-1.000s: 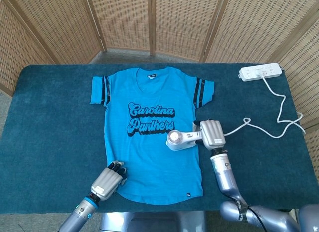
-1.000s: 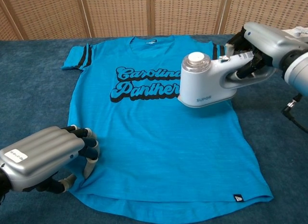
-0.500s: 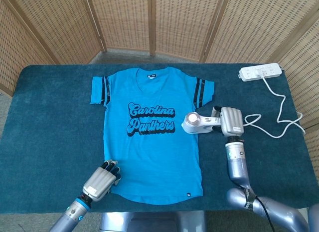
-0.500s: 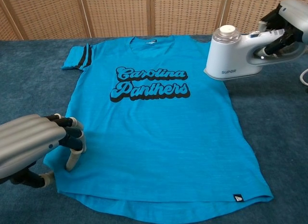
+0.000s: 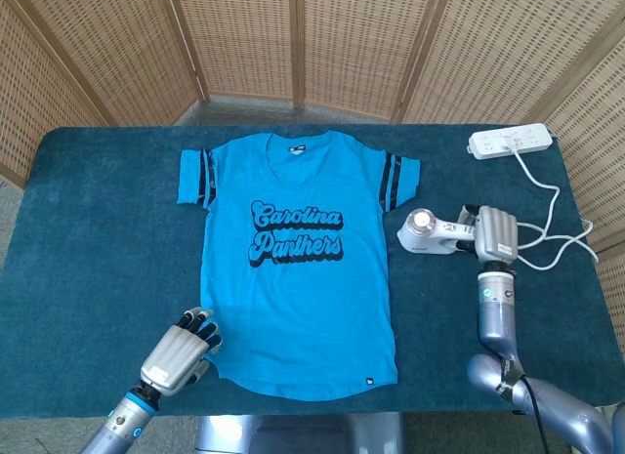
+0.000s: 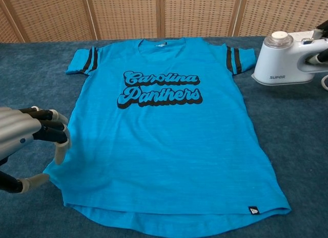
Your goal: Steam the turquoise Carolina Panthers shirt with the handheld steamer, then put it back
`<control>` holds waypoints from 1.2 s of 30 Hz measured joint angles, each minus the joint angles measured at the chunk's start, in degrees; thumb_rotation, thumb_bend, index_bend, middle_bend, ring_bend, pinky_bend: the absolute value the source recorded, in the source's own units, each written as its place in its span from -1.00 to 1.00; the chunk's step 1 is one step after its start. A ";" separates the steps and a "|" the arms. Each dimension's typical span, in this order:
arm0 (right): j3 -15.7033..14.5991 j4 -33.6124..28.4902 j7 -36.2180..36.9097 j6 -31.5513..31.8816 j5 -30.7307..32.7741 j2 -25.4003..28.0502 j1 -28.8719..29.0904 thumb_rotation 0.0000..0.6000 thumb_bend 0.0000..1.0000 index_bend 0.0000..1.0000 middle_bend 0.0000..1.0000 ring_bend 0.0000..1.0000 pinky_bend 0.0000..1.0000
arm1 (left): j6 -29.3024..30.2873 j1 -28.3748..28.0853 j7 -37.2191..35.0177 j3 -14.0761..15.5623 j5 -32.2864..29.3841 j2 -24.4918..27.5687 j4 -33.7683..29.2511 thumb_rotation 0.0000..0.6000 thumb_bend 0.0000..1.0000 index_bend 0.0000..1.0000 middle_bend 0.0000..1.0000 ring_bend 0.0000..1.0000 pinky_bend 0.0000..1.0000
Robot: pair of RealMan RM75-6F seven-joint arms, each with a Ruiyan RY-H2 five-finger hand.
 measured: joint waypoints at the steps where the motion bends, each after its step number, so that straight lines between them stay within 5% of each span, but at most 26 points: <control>1: -0.21 0.50 0.19 -0.25 0.03 -0.05 -0.09 1.00 -0.33 0.29 0.28 0.21 -0.08 | 0.43 0.25 -0.23 0.01 0.22 0.26 -0.09 0.82 -0.39 -0.04 -0.29 -0.65 -0.67; 15: -2.59 5.99 0.51 -3.33 0.93 -2.01 -0.74 1.00 -0.35 0.18 0.12 0.00 -0.23 | 5.58 3.22 -4.05 -1.04 2.36 3.62 -0.62 0.82 -0.40 -0.08 -0.29 -0.65 -0.67; 36: -5.36 2.78 -0.66 -6.49 -0.04 2.96 -2.53 1.00 -0.43 -0.58 -0.49 -0.65 -0.76 | 7.80 5.71 -6.50 -2.35 3.22 5.37 -0.35 0.81 -0.44 -0.08 -0.29 -0.65 -0.67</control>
